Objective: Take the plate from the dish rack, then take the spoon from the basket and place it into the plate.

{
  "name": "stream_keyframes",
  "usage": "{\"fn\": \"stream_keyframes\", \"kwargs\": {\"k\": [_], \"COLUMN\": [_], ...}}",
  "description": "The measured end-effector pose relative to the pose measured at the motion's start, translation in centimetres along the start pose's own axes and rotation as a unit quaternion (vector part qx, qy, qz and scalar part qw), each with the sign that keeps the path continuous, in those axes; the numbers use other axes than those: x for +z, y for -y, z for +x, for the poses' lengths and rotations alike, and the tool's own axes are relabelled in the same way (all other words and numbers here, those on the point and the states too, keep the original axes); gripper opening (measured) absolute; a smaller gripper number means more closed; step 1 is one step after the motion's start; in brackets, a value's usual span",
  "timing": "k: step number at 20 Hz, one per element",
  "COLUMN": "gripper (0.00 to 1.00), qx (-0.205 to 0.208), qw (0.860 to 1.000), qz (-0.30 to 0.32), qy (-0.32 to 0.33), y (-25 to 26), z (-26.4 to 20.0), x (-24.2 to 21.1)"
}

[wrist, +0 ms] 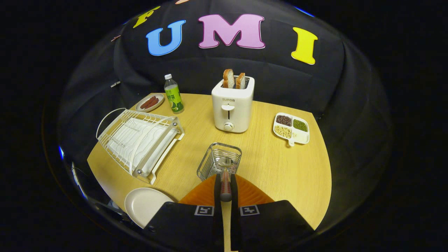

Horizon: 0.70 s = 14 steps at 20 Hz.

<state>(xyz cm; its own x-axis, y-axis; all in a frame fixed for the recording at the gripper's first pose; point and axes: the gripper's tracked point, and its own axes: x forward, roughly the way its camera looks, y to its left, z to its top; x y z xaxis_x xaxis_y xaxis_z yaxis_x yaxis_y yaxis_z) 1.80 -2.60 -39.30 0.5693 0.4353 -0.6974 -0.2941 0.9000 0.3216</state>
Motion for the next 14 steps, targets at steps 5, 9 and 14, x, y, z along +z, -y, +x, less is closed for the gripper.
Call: {"fn": "stream_keyframes", "kwargs": {"k": [5,9,14], "gripper": [0.12,0.12,0.12], "qx": [0.002,0.043,0.088], "qw": [0.998,0.996,0.996], "qz": [0.021,0.049,0.035], "qy": [0.054,0.058,0.003], "y": [-1.8,-6.2,-12.4], "z": [-6.3,-10.7,-11.9], "x": [3.5,2.5,-4.4]}}
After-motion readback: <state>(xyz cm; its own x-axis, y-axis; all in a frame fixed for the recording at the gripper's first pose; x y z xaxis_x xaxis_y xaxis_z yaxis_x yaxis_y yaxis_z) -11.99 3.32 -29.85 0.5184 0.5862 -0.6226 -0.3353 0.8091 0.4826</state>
